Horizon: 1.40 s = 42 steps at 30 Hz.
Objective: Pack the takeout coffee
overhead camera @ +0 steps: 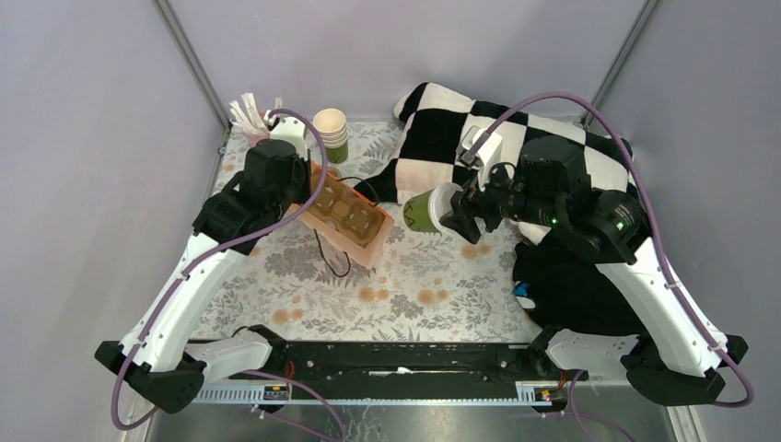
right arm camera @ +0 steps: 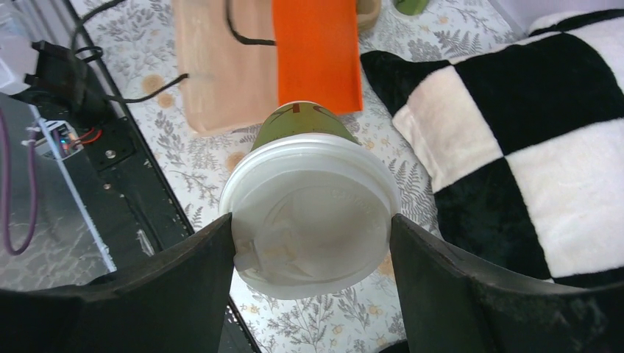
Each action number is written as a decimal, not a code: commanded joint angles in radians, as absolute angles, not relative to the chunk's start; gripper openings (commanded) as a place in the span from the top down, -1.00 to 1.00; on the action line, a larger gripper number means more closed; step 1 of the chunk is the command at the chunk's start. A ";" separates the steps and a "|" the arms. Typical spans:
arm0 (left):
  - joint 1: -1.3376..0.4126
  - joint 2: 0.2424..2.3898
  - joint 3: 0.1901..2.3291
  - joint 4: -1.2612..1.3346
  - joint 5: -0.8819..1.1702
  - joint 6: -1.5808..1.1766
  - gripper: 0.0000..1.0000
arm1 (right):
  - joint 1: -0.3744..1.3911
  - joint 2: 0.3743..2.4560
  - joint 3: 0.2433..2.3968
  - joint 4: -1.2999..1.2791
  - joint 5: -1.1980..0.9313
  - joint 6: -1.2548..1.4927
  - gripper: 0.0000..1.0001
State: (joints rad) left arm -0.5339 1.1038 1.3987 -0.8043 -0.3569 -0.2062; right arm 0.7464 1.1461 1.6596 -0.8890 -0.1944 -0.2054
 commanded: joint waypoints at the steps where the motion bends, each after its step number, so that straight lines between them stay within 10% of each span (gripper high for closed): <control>1: -0.535 1.098 1.401 -0.759 -0.375 -0.212 1.00 | 0.789 1.145 1.707 -0.892 -0.246 -0.181 -0.37; 42: -0.535 1.107 1.469 -0.783 -0.304 -0.271 1.00 | 1.158 1.531 1.796 -0.696 0.181 -0.343 -0.32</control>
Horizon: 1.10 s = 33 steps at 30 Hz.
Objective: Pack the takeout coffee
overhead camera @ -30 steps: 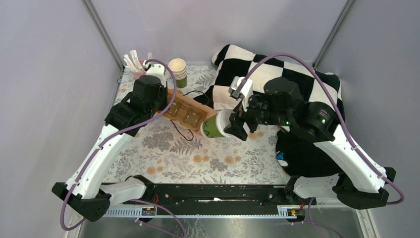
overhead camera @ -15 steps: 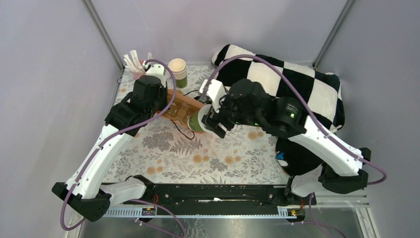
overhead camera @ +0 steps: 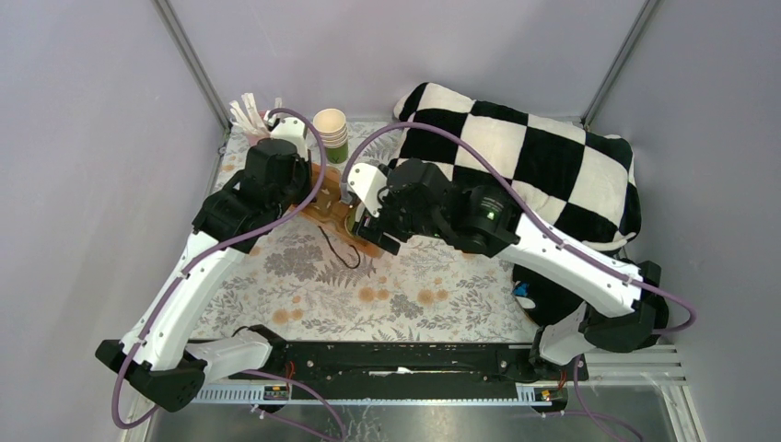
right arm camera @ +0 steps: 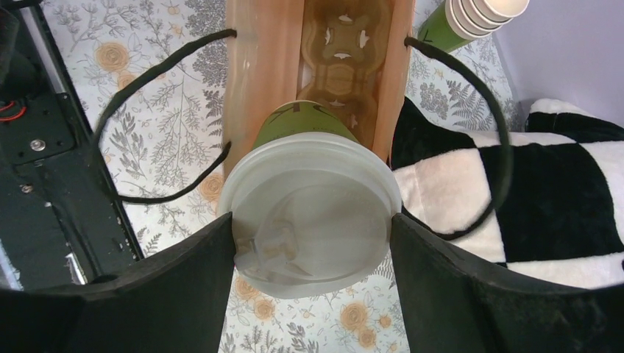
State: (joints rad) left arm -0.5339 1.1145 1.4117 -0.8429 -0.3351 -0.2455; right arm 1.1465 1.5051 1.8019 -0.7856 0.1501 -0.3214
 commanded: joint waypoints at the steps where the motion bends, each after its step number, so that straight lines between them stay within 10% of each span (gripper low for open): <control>1: -0.535 1.107 1.471 -0.780 -0.299 -0.275 1.00 | 1.159 1.534 1.790 -0.683 0.186 -0.341 -0.33; 33: -0.535 1.091 1.454 -0.752 -0.243 -0.292 1.00 | 1.193 1.595 1.603 -0.424 0.365 -0.354 -0.32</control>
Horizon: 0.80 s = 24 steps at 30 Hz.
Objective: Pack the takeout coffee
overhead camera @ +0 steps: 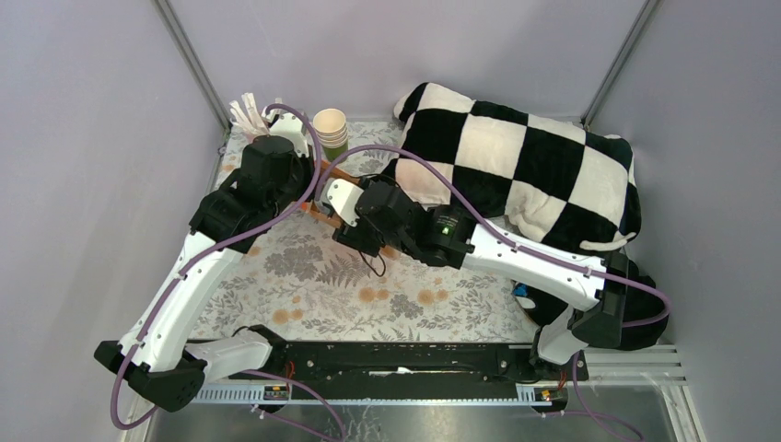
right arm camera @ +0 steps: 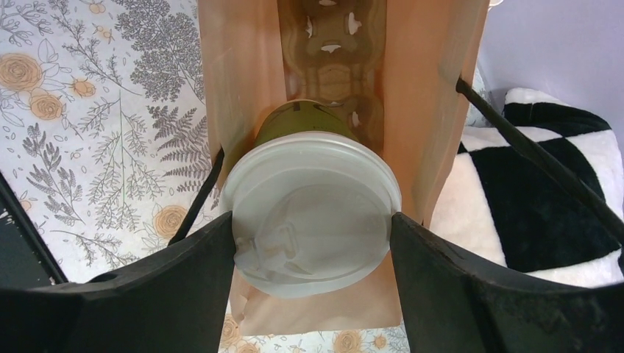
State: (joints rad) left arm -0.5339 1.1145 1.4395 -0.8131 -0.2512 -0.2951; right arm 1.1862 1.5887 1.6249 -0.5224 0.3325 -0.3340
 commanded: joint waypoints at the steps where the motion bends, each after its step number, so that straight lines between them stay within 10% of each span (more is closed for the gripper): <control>1: -0.535 1.091 1.452 -0.752 -0.242 -0.289 1.00 | 1.193 1.597 1.595 -0.413 0.365 -0.369 -0.33; 24: -0.535 1.006 1.333 -0.797 -0.209 -0.272 1.00 | 1.192 1.660 1.516 -0.294 0.317 -0.537 -0.33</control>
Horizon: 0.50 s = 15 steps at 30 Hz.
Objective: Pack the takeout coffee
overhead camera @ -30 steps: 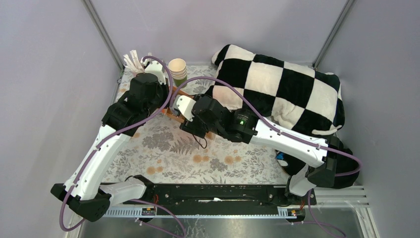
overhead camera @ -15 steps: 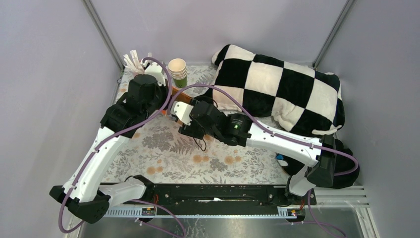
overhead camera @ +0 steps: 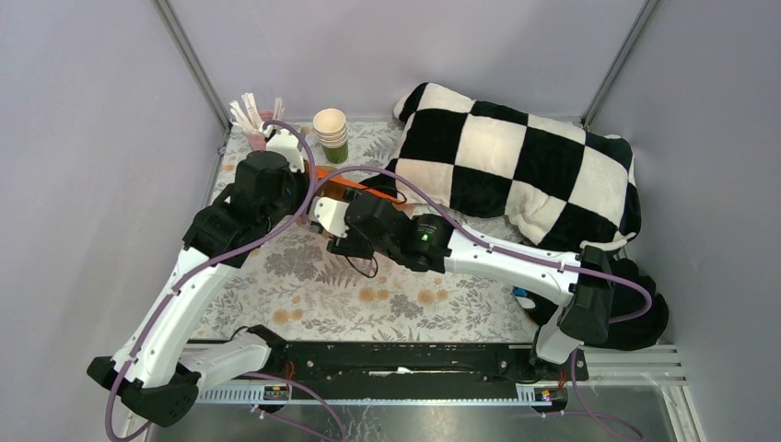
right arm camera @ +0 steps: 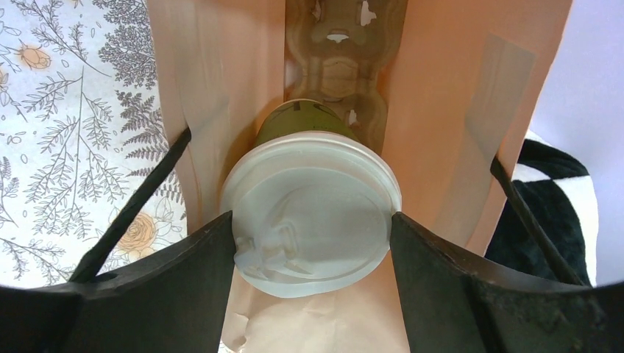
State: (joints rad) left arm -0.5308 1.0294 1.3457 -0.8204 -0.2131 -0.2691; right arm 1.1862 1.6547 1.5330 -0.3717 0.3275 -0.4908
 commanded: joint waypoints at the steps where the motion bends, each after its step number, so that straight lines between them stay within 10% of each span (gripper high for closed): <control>1: -0.535 1.003 1.327 -0.797 -0.210 -0.273 1.00 | 1.191 1.659 1.504 -0.283 0.311 -0.548 -0.33; 15: -0.535 0.943 1.245 -0.762 -0.220 -0.288 1.00 | 1.151 1.666 1.425 -0.208 0.256 -0.559 -0.33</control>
